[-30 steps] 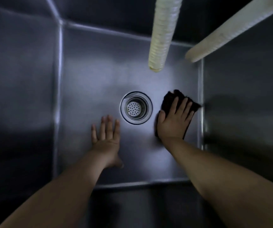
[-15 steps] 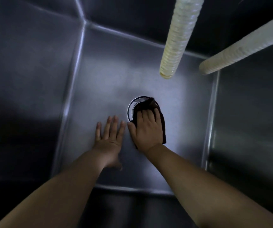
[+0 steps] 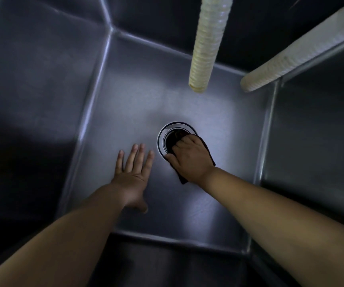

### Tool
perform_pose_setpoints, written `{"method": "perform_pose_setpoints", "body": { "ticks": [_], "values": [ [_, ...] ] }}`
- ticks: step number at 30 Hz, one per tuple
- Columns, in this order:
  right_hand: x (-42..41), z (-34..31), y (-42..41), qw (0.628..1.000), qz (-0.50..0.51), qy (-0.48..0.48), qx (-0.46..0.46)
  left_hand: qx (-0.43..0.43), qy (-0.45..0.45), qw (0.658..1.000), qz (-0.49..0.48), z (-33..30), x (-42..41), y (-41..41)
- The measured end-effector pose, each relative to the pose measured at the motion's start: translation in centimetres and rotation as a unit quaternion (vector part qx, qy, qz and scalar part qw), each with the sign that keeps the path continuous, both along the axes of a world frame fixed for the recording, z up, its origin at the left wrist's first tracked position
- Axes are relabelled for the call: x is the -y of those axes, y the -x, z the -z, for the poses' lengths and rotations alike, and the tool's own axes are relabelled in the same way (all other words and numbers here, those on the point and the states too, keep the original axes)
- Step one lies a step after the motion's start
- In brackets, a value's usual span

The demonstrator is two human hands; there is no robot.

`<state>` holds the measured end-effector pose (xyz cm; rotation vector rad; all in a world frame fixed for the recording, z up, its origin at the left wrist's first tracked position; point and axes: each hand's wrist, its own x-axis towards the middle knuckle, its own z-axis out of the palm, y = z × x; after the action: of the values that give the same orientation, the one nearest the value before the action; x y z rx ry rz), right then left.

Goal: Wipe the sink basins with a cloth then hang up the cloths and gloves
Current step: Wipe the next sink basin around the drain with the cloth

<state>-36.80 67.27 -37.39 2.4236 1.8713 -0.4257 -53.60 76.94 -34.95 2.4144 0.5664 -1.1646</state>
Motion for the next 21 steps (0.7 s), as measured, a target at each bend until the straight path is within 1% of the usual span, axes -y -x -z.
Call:
{"method": "perform_pose_setpoints", "body": {
  "ticks": [6,10,16,19,21],
  "values": [
    [0.0,0.0,-0.5,0.998,-0.055,0.004,-0.001,0.003,-0.002,1.0,0.0,-0.1,0.0,0.0],
    [-0.4,-0.2,-0.5,0.994,-0.072,0.078,0.012,0.002,-0.004,1.0,-0.001,0.0,0.0,0.0],
    [-0.6,-0.1,0.9,0.991,-0.019,0.121,0.062,0.002,-0.001,1.0,-0.002,0.0,-0.1,0.0],
    [-1.0,-0.2,1.5,0.99,0.004,0.124,0.071,0.004,-0.003,1.0,-0.003,0.0,0.0,0.0],
    [-1.2,-0.1,1.9,0.992,0.027,0.11,0.058,0.008,-0.003,1.0,-0.005,0.1,0.0,0.1]
  ]
}}
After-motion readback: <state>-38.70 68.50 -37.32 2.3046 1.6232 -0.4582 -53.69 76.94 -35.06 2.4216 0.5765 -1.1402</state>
